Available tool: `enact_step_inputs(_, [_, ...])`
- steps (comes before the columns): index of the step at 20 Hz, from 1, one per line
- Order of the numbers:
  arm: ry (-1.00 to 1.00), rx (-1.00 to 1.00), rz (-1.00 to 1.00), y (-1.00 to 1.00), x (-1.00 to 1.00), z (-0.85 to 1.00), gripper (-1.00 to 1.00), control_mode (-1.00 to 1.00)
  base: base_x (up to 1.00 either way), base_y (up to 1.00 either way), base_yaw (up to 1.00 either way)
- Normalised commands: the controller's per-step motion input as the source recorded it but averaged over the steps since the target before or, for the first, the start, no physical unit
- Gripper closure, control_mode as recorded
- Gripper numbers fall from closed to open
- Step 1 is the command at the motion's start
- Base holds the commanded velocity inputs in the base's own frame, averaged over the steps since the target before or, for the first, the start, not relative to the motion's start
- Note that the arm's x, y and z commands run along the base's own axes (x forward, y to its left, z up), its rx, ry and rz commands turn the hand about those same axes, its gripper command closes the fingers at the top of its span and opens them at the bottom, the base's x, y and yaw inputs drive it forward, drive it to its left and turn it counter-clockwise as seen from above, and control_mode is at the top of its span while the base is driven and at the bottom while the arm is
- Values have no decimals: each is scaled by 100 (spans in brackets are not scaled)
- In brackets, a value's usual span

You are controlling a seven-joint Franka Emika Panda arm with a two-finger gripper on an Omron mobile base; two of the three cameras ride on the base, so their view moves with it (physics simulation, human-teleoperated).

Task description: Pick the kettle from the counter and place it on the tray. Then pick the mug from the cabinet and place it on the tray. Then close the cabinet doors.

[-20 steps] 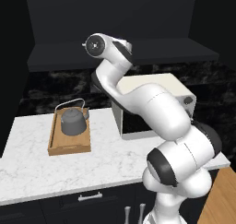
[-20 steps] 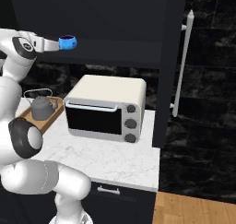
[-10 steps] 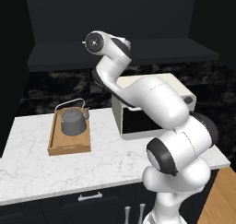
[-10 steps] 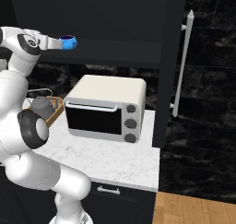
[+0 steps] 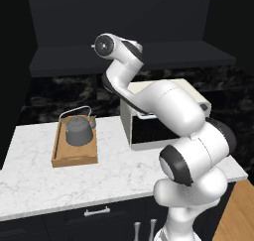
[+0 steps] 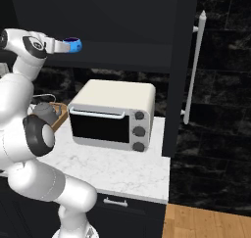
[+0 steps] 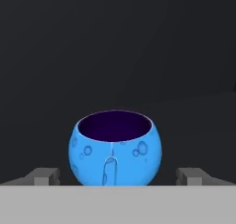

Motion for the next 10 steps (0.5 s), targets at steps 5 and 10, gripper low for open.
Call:
enact_step_inputs(5, [0,0,0,-2,11,-6,-100,-100,0,0,0])
enact_step_inputs(10, [0,0,0,0,13,-5,-100,-100,0,0,0])
